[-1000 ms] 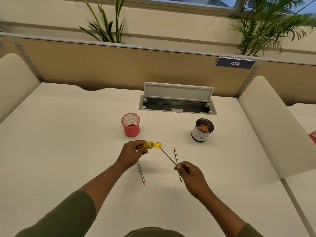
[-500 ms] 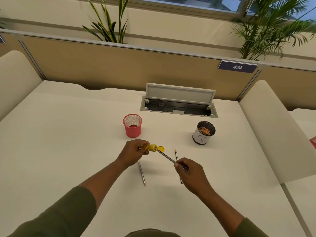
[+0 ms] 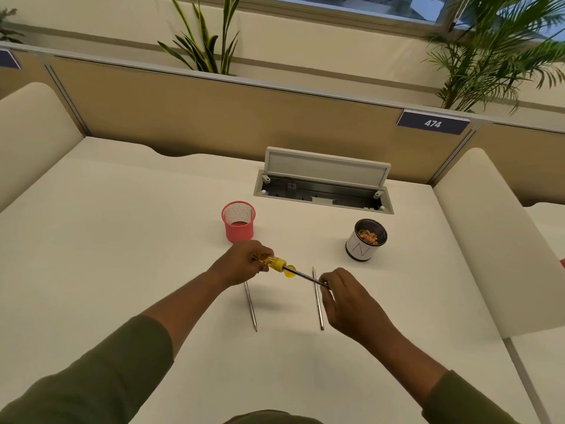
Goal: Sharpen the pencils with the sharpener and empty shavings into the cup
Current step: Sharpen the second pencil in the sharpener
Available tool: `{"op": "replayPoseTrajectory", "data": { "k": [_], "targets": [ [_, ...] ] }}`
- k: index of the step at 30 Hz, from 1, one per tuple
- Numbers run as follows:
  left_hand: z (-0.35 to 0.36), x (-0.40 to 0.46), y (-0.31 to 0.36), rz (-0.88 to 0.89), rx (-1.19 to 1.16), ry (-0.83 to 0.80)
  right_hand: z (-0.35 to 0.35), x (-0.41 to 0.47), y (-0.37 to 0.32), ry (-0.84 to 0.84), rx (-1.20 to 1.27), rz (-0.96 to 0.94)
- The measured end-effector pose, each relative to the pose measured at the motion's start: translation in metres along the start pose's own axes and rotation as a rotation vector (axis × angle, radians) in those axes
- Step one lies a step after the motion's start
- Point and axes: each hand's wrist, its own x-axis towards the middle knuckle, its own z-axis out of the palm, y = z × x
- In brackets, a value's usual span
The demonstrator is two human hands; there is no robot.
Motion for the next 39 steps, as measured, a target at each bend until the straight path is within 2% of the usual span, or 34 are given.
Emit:
{"op": "replayPoseTrajectory", "data": {
  "k": [3, 5, 8, 10, 12, 13, 16, 17, 18, 20, 21, 24, 26, 29, 32, 35, 37, 39],
  "targets": [
    [0.0, 0.003, 0.002, 0.026, 0.043, -0.01, -0.003, 0.001, 0.011, -0.008, -0.174, -0.18],
    [0.0, 0.006, 0.007, 0.075, 0.1, -0.004, -0.002, -0.001, 0.019, -0.001, -0.242, -0.228],
    [0.003, 0.009, 0.013, 0.173, 0.178, 0.034, 0.004, -0.003, 0.023, 0.011, -0.217, -0.187],
    [0.004, 0.009, 0.014, 0.214, 0.216, 0.071, 0.005, -0.001, 0.019, 0.033, -0.095, -0.095],
    [0.004, 0.011, 0.016, 0.245, 0.234, 0.11, 0.001, 0.005, 0.002, 0.016, 0.106, 0.155],
    [0.004, 0.011, 0.018, 0.259, 0.243, 0.125, -0.002, 0.01, -0.005, -0.018, 0.268, 0.36],
    [0.001, 0.014, 0.023, 0.291, 0.269, 0.128, -0.01, 0.022, -0.019, -0.197, 1.153, 1.183],
    [0.0, 0.014, 0.023, 0.297, 0.273, 0.119, -0.013, 0.023, -0.018, -0.254, 1.312, 1.312],
    [0.0, 0.015, 0.023, 0.299, 0.274, 0.11, -0.015, 0.023, -0.016, -0.3, 1.358, 1.339],
    [-0.001, 0.015, 0.021, 0.285, 0.273, 0.087, -0.021, 0.025, -0.014, -0.338, 1.317, 1.269],
    [-0.002, 0.017, 0.02, 0.271, 0.27, 0.078, -0.022, 0.026, -0.012, -0.326, 1.195, 1.175],
    [-0.003, 0.02, 0.02, 0.215, 0.23, 0.052, -0.02, 0.021, -0.008, -0.246, 0.54, 0.647],
    [-0.005, 0.02, 0.019, 0.183, 0.206, 0.045, -0.016, 0.015, -0.001, -0.15, 0.205, 0.294],
    [-0.008, 0.019, 0.014, 0.14, 0.218, -0.009, -0.015, 0.01, 0.014, -0.115, -0.089, 0.027],
    [-0.007, 0.016, 0.011, 0.151, 0.276, -0.049, -0.011, 0.009, 0.025, -0.04, -0.274, -0.118],
    [-0.006, 0.015, 0.012, 0.198, 0.288, -0.009, -0.002, 0.006, 0.024, -0.03, -0.26, -0.147],
    [-0.005, 0.015, 0.013, 0.253, 0.303, 0.05, 0.0, 0.006, 0.016, -0.035, -0.065, -0.011],
    [-0.004, 0.016, 0.014, 0.302, 0.317, 0.092, -0.003, 0.012, -0.001, -0.052, 0.207, 0.278]
  ]
}}
